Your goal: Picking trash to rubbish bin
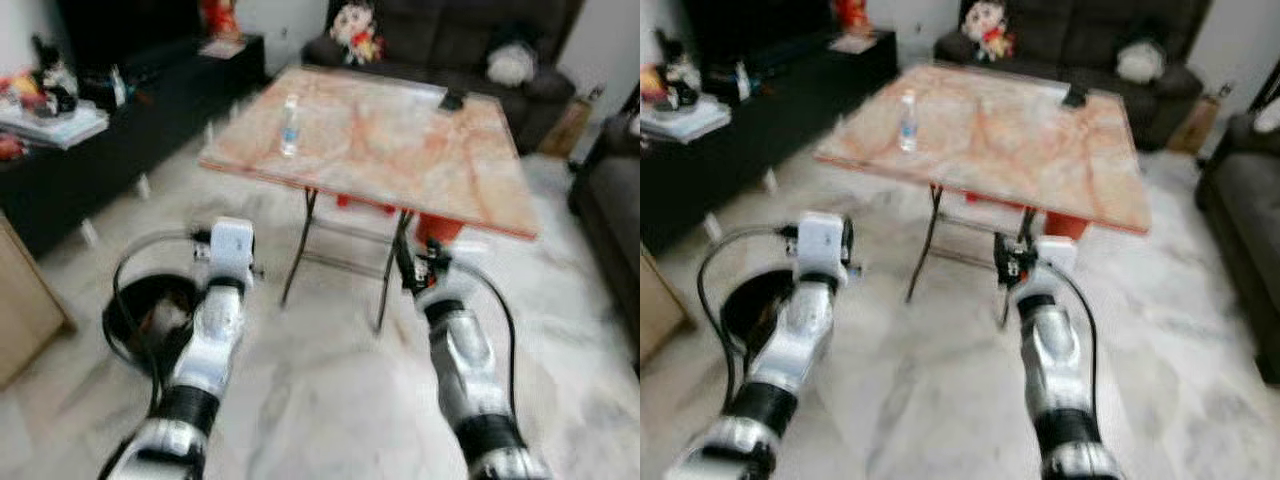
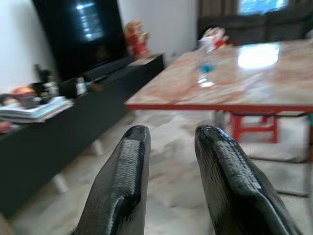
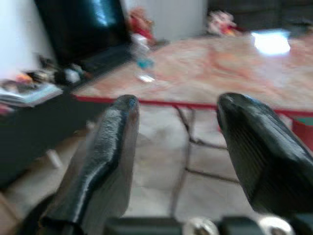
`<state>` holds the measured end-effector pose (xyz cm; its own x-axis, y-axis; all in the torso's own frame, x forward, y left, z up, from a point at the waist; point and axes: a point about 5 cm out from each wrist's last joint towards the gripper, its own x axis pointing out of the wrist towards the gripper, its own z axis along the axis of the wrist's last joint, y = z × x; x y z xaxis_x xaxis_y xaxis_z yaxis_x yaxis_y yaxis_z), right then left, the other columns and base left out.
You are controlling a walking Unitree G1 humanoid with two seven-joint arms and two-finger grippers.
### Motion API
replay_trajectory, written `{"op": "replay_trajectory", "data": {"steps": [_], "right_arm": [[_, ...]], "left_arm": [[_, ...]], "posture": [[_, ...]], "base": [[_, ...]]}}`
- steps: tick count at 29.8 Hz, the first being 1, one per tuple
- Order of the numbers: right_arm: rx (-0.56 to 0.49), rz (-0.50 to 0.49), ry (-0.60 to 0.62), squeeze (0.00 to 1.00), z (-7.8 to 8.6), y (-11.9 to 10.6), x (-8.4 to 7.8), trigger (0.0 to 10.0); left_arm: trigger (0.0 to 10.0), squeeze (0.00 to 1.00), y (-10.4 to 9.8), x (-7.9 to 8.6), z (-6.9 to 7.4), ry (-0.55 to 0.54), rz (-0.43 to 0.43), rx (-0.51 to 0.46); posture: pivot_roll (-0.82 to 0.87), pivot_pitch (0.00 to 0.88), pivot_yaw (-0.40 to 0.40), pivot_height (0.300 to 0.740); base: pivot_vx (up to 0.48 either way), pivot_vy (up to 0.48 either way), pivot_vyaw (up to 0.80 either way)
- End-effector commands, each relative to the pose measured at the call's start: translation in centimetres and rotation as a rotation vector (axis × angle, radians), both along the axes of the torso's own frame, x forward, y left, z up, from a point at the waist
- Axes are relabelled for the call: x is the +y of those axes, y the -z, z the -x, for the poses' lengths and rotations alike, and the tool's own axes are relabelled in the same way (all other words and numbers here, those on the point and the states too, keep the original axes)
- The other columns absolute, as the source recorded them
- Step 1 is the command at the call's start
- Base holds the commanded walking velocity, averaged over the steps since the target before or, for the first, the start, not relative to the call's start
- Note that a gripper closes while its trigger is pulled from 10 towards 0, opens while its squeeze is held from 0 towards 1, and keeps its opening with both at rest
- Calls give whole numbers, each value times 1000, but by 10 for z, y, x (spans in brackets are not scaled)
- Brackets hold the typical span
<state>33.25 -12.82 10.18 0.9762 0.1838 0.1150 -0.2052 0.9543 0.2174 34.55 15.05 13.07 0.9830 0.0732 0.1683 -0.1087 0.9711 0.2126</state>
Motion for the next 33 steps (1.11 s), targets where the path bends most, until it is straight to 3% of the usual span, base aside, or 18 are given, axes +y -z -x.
{"op": "replay_trajectory", "data": {"steps": [1, 30, 33], "right_arm": [[-12, 12, 37, 0, -1, -4, -14, 10000], [-40, 43, 9, 0, -2, -10, -7, 10000], [-52, 51, 9, 0, -1, -12, -7, 10000]], "left_arm": [[10000, 0, -8, -14, -2, 31, 9, -27], [10000, 0, -14, -10, -1, 21, 15, -40], [10000, 0, -14, -11, -2, 23, 16, -43]], "posture": [[105, 0, -97, 740], [108, 0, -105, 740], [108, 0, -105, 740]], "base": [[480, 0, 0], [480, 0, 0], [480, 0, 713]]}}
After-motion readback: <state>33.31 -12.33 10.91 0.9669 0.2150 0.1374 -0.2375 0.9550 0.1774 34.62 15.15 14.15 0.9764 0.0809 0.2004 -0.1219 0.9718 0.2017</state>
